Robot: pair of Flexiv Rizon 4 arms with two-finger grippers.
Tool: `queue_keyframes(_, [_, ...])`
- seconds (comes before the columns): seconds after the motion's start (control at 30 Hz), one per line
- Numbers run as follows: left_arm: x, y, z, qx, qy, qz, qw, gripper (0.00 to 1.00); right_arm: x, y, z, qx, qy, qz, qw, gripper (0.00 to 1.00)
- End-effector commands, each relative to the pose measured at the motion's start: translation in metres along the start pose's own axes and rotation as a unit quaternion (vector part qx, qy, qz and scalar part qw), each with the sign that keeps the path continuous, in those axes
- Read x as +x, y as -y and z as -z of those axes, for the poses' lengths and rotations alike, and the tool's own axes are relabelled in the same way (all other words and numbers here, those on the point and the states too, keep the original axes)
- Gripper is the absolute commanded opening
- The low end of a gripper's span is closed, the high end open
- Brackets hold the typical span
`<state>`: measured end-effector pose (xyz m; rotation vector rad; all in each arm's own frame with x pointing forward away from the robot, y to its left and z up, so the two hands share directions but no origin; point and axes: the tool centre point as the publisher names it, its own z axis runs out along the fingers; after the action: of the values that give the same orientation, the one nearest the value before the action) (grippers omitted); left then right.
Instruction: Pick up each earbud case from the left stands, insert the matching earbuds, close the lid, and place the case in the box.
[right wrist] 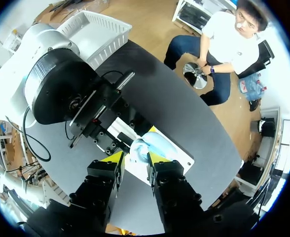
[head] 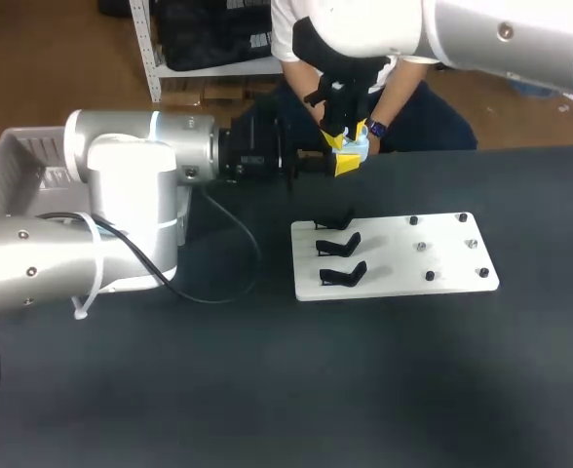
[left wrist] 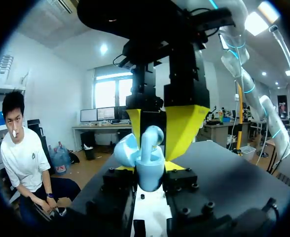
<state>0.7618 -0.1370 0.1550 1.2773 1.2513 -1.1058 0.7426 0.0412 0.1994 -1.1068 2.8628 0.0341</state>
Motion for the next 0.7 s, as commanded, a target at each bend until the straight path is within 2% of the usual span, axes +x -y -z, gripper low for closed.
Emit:
queue_keyframes(0.03, [-0.0001, 0.0025, 0.0005, -0.002, 0.003, -0.003, 1.000, 0.00, 0.0002, 0.0043, -0.0001, -0.001, 0.002, -0.003, 1.000, 0.29])
queue_keyframes(0.63, [-0.0001, 0.0025, 0.0005, -0.002, 0.003, -0.003, 1.000, 0.00, 0.0015, 0.0036, 0.0029, -0.010, -0.001, -0.011, 1.000, 0.31])
queue_keyframes(0.7, [-0.0001, 0.0025, 0.0005, -0.002, 0.003, -0.003, 1.000, 0.00, 0.0018, 0.0034, 0.0039, -0.012, -0.001, -0.012, 1.000, 0.34])
